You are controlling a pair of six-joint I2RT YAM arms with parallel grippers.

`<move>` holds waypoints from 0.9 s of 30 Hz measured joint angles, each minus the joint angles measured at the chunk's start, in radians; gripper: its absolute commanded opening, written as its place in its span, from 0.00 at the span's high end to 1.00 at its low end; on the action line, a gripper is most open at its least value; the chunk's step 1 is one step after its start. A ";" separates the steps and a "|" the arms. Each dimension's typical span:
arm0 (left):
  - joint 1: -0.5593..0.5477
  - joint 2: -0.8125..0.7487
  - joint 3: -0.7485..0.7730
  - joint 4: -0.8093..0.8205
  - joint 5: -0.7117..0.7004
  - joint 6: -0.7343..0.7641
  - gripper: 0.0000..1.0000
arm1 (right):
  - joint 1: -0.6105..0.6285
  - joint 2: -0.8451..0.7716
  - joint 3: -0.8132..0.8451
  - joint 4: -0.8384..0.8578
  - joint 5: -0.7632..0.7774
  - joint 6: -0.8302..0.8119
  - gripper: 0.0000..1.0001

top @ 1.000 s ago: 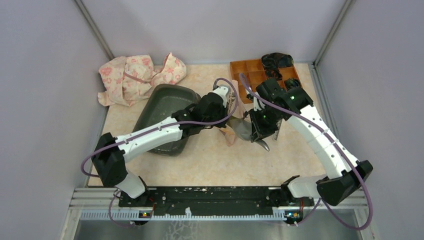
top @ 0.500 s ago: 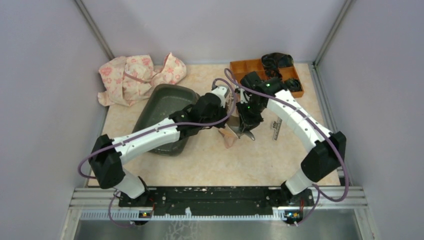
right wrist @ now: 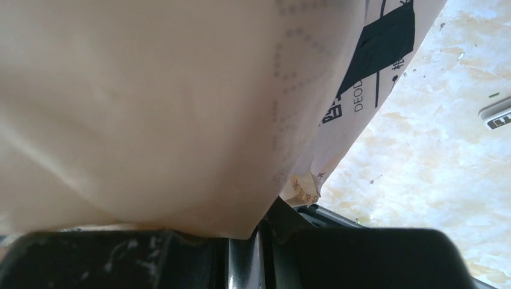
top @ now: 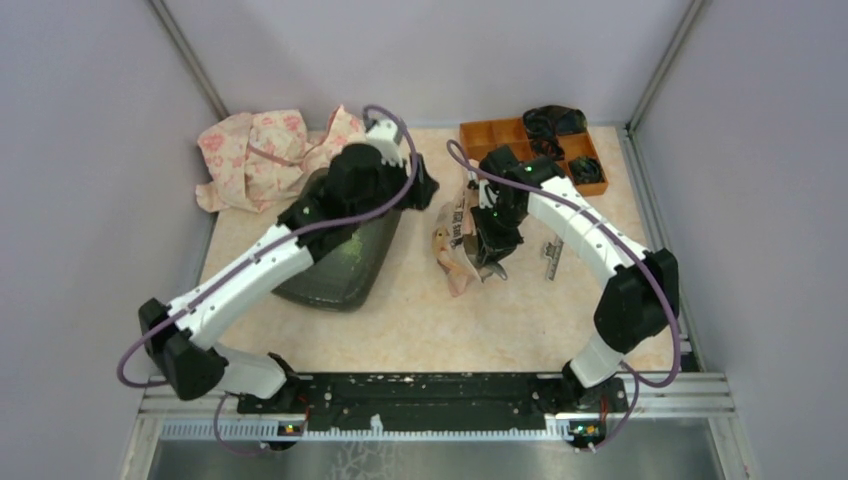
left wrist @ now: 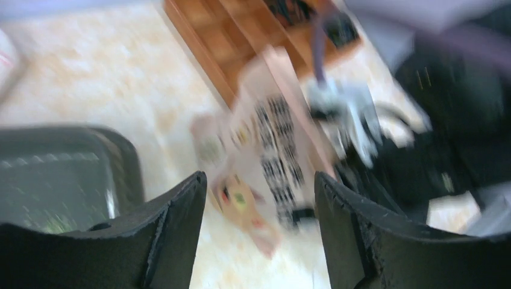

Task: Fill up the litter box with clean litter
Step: 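Scoop the cat litter from the cat litter bag.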

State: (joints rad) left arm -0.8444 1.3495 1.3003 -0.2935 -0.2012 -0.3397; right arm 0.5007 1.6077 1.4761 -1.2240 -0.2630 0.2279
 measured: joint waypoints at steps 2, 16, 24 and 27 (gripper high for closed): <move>0.091 0.062 0.093 0.001 0.039 0.006 0.36 | 0.000 0.006 0.011 -0.008 -0.006 0.000 1.00; 0.250 0.972 0.711 -0.206 0.404 0.030 0.48 | 0.000 0.003 -0.005 -0.072 -0.061 0.073 1.00; 0.237 0.952 0.727 -0.192 0.470 0.048 0.48 | -0.034 0.008 -0.005 -0.163 -0.183 0.196 1.00; 0.229 0.952 0.727 -0.184 0.481 0.059 0.48 | -0.060 0.030 -0.005 -0.192 -0.233 0.237 1.00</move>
State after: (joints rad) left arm -0.6159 2.3016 2.0274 -0.4778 0.2798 -0.2810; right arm 0.4412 1.6375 1.4708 -1.4158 -0.4965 0.4648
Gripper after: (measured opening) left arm 0.518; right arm 0.142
